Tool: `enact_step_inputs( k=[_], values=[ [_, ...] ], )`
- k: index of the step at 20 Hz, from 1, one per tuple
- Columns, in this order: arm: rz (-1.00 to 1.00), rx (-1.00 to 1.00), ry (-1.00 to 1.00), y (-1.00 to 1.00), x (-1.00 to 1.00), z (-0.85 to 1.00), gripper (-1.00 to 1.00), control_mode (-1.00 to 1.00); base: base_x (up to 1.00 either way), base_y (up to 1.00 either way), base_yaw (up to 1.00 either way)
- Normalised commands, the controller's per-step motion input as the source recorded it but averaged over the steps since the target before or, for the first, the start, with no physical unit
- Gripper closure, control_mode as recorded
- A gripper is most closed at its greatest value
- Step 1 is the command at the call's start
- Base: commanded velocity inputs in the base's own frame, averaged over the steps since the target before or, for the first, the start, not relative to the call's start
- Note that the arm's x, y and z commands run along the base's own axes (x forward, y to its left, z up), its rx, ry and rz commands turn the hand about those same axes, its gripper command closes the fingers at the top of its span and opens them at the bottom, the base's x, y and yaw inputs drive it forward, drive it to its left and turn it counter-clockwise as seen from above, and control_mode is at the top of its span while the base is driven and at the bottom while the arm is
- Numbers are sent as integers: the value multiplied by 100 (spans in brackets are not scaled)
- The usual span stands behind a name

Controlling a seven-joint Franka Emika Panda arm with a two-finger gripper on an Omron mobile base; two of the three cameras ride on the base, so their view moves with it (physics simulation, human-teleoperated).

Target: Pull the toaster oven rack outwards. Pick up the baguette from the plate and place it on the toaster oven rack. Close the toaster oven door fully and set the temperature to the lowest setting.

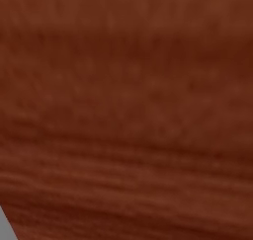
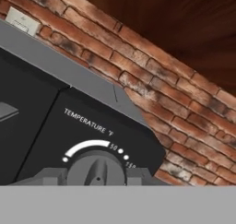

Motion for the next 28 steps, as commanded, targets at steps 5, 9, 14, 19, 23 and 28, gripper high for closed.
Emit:
enact_step_inputs(
  k=[5,9,14,19,23,28],
  values=[
    [-2,0,-1,0,0,-6,100,-100,0,0,0],
    [0,0,-12,0,0,-48,100,-100,0,0,0],
    [5,0,-18,0,1,-37,100,-100,0,0,0],
    [17,0,-6,0,9,-4,100,-100,0,0,0],
    [26,0,0,-4,5,1,100,-100,0,0,0],
    [24,0,0,-2,2,5,100,-100,0,0,0]
  ],
)
